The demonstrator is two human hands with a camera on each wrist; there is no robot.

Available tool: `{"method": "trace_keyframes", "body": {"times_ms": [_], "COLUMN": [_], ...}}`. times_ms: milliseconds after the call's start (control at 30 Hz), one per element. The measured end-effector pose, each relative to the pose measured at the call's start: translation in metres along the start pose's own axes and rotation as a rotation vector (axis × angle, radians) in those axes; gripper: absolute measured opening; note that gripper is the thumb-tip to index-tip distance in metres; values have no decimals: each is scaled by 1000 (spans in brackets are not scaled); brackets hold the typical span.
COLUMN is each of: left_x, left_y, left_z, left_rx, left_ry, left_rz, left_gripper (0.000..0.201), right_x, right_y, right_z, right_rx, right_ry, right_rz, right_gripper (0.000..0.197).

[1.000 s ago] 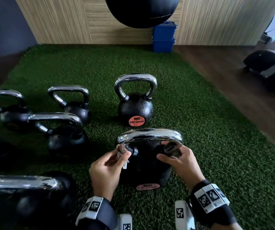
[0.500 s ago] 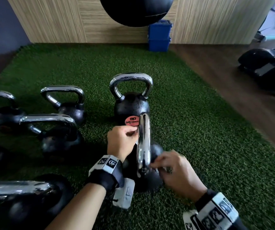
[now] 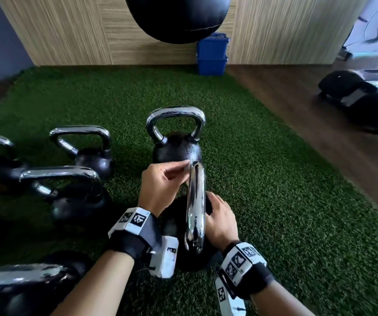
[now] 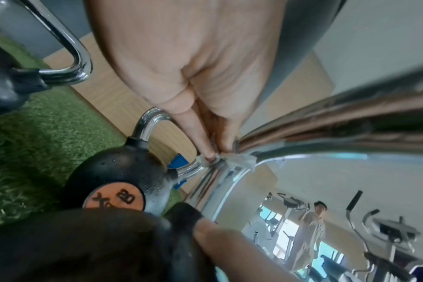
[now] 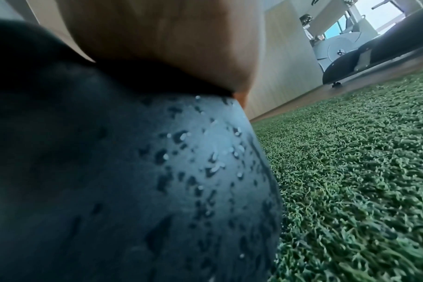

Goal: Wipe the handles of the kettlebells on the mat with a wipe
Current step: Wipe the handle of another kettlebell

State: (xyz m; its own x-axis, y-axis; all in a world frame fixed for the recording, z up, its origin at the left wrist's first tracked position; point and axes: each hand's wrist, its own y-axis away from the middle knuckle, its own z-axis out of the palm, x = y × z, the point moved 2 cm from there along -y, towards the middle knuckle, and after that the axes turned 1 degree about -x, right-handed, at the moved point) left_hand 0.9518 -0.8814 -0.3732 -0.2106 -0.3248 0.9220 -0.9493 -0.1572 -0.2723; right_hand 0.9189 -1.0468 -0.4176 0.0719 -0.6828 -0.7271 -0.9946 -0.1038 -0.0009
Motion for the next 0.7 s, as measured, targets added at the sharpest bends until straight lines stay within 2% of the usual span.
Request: {"method": "trace_keyframes", "body": {"times_ms": [133,200,267,367,433,567,700], "left_x": [-13,-14,-8,10,19,26,36], "left_y": [14,13,7,9,20,33,29], "left_z": [6,8,7,0,-6,-22,-20], "left_rx": [-12,-15,-27,-16,-54,-186,-123], "left_ry": [78,210,363,471,537,527,437], "left_rz": [-76,-144,-197,-239,-277,-283,-246], "left_gripper": [21,16,22,24,27,32,27], "right_x": [0,0,1,2,3,5,5], "right_y": [0,-1,-2,-2,-2,-3,-2], "right_z": [1,1,3,4,4,6,5], "right_rx": [13,19,10,14,25,33,38], "right_ry": [-10,-14,-9,-17,-29,-22,-33], "right_rz": [12,15,21,22,21,23,18], "right_gripper": [65,65,65,71,71,59,50]}}
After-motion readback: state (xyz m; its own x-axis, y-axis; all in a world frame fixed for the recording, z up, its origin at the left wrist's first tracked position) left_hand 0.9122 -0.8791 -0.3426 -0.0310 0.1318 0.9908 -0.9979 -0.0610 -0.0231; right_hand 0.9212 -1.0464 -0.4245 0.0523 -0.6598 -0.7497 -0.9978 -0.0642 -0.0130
